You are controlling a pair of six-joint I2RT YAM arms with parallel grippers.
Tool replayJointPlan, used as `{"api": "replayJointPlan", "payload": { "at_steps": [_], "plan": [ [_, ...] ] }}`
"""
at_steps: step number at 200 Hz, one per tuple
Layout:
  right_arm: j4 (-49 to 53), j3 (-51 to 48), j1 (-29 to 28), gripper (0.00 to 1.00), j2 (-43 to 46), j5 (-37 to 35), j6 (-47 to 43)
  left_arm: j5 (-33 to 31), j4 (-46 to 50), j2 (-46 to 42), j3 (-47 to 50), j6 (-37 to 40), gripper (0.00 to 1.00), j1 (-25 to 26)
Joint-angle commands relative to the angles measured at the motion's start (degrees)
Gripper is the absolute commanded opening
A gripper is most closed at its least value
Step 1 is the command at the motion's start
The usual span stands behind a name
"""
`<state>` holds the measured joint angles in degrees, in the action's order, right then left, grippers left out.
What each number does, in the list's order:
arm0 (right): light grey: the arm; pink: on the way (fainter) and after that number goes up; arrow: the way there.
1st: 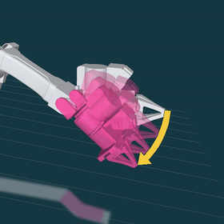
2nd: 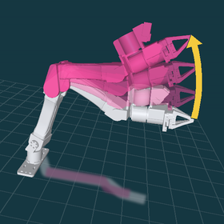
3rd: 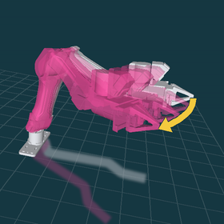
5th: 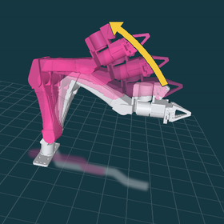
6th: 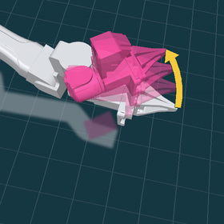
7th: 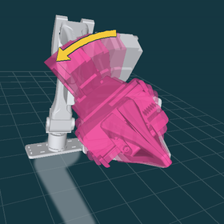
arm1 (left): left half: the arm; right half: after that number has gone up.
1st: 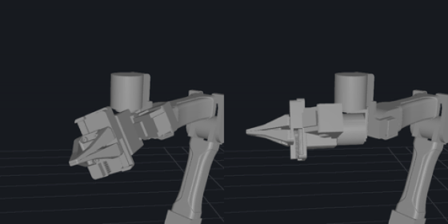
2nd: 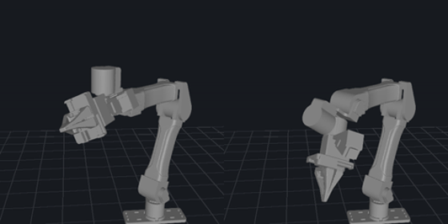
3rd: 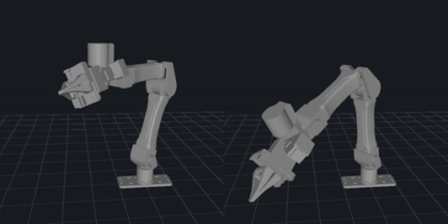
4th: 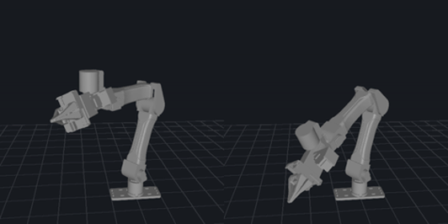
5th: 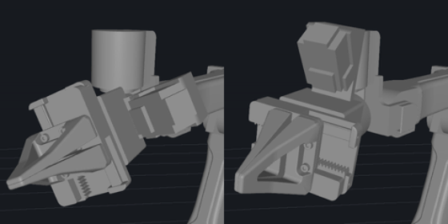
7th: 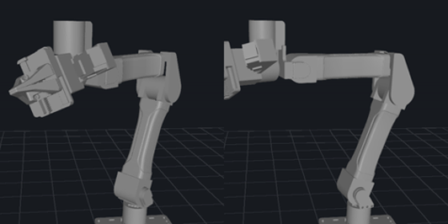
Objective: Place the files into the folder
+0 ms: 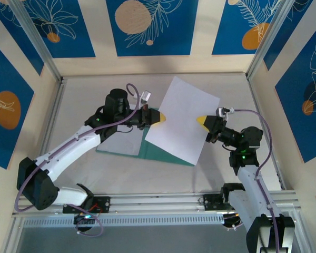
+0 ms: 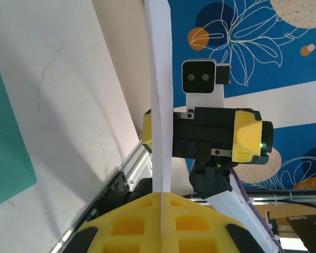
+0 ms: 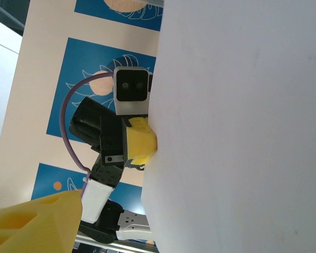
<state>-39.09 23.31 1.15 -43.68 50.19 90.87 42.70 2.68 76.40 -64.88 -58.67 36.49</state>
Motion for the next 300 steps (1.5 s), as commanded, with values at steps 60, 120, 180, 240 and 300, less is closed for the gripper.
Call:
{"api": "replayJointPlan", "payload": {
  "at_steps": [60, 120, 180, 240, 300],
  "plan": [
    [2.48, 1.19, 0.02, 0.77, 0.79, 0.01, -2.0, -2.51, 4.06, -2.13, -1.48, 4.01, 0.0, -1.01],
    [3.22, 1.27, 0.02, 0.75, 0.79, -0.03, -2.13, -1.48, 3.97, -2.32, -1.04, 4.61, 0.0, -1.16],
    [3.23, 1.29, 0.01, 0.62, 0.8, 0.18, -2.33, 0.37, 4.35, -2.3, -0.78, 6.3, 0.0, -1.13],
    [4.29, 1.18, -0.14, 0.41, 0.65, -0.1, -3.46, 1.05, 2.56, -2.47, -0.31, 5.66, 0.0, -1.11],
    [5.98, 1.61, -0.09, 0.23, 0.57, -0.3, -4.63, 0.72, 2.06, -2.63, 0.01, 5.33, 0.0, -1.18]
  ]
}}
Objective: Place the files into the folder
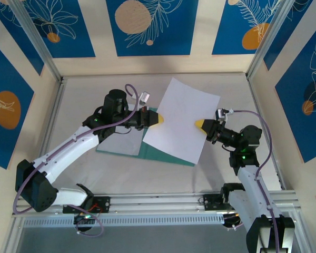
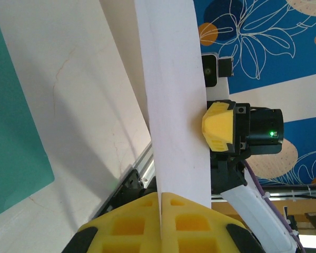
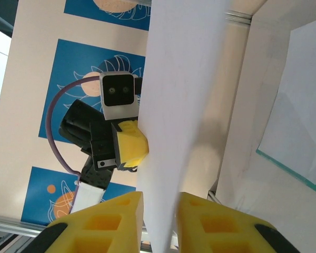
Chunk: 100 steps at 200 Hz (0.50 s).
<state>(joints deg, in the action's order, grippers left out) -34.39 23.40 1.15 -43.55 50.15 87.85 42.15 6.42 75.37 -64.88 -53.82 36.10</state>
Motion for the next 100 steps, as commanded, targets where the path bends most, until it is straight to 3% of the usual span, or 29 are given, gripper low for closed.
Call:
{"api": "replayJointPlan", "payload": {
  "at_steps": [1, 27, 62, 85, 100],
  "plan": [
    [1.31, 1.54, -0.09, 0.23, 0.51, -0.24, -1.67, 1.27, -1.67, -1.62, -0.03, 0.48, 0.0, -0.82],
    [2.57, 1.76, -0.08, 0.19, 0.48, -0.07, -2.66, 1.0, -1.84, -1.99, -0.14, 0.21, 0.16, -1.13],
    [6.85, 2.41, -0.05, 0.15, 0.64, -0.03, -5.91, 0.75, -0.88, -2.31, -0.37, 0.76, 0.52, -1.88],
    [15.88, 4.01, 0.12, 0.13, 0.61, 0.29, -10.89, -0.8, 2.65, -2.81, -0.46, 2.42, 0.67, -2.86],
    [26.67, 6.55, 0.83, 0.12, 0.41, 0.22, -17.3, -3.22, 6.9, -3.43, -0.69, 4.67, 0.72, -3.72]
  ]
}}
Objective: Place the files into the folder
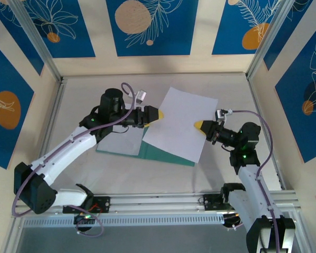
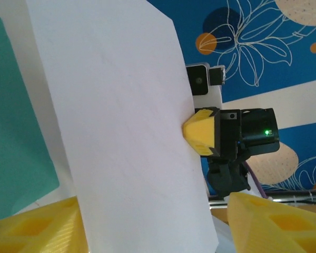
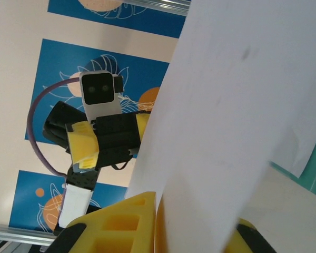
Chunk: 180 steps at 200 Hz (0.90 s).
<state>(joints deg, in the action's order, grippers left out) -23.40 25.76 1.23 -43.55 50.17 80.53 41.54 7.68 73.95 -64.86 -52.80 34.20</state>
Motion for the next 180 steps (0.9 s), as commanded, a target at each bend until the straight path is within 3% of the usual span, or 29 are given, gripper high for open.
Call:
{"api": "replayJointPlan", "payload": {
  "at_steps": [1, 32, 68, 122, 180],
  "plan": [
    [16.5, 4.42, 0.81, 0.12, 0.4, 0.1, -10.49, -2.69, 6.01, -2.08, -0.79, 3.88, 0.72, -1.88],
    [41.83, 11.5, 3.18, 0.09, -2.31, -3.62, -25.35, -9.32, 15.87, -3.52, -0.47, 9.2, 0.79, -3.95],
    [53.23, 15.88, 4.88, 0.06, -8.74, -5.27, -33.34, -10.16, 18.84, -4.35, 2.87, 10.79, 0.81, -6.78],
    [58.32, 23.01, 2.01, 0.06, -13.72, -11.24, -37.5, -10.7, 19.76, -4.46, 5.86, 11.84, 0.83, -8.18],
    [55.89, 29.85, -9.47, 0.06, -20.41, -16.13, -35.06, -10.16, 19.51, -4.58, 7.2, 12.02, 0.84, -8.62]
  ]
}}
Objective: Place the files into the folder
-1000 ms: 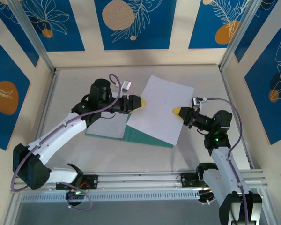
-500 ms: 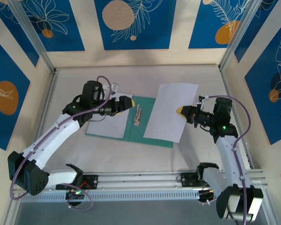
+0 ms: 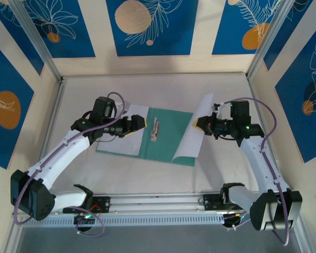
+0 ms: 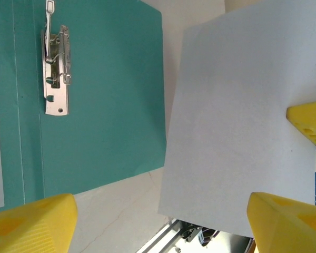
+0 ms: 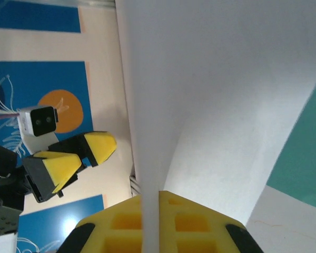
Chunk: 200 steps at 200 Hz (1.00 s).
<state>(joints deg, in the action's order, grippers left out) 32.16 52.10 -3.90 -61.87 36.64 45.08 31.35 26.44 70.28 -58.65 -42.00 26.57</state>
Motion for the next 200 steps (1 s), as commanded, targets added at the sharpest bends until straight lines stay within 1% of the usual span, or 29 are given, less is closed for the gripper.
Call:
{"api": "replayJointPlan", "payload": {
  "at_steps": [1, 35, 58, 95, 126, 149, 200],
  "plan": [
    [0.3, 3.61, -4.48, 0.06, -2.24, -2.66, 0.42, 0.02, 0.78, -0.92, 0.99, 1.22, 0.84, -0.99],
    [-2.9, 6.88, -10.0, 0.06, -6.64, -4.62, 1.35, 0.12, 1.06, -1.84, 1.69, 1.39, 0.85, -1.27],
    [-3.8, 7.63, -11.87, 0.06, -8.75, -7.72, -0.48, -0.15, 1.83, -2.82, 2.01, 1.73, 0.86, -1.51],
    [-9.0, 2.72, -10.94, 0.05, -13.37, -13.35, -2.28, -0.25, 1.99, -3.57, 2.97, 1.83, 0.86, -1.78],
    [-14.21, 1.25, -9.98, 0.05, -20.66, -13.74, -1.88, 0.13, 1.37, -3.57, 3.63, 1.31, 0.86, -1.88],
    [-14.76, 1.69, -10.04, 0.05, -24.65, -13.58, -2.76, 0.41, 1.51, -3.98, 3.77, 1.21, 0.86, -1.91],
    [-14.67, -0.74, -9.46, 0.05, -24.49, -14.67, -4.03, 0.13, 2.02, -4.76, 4.23, 1.58, 0.86, -2.12]
  ]
}}
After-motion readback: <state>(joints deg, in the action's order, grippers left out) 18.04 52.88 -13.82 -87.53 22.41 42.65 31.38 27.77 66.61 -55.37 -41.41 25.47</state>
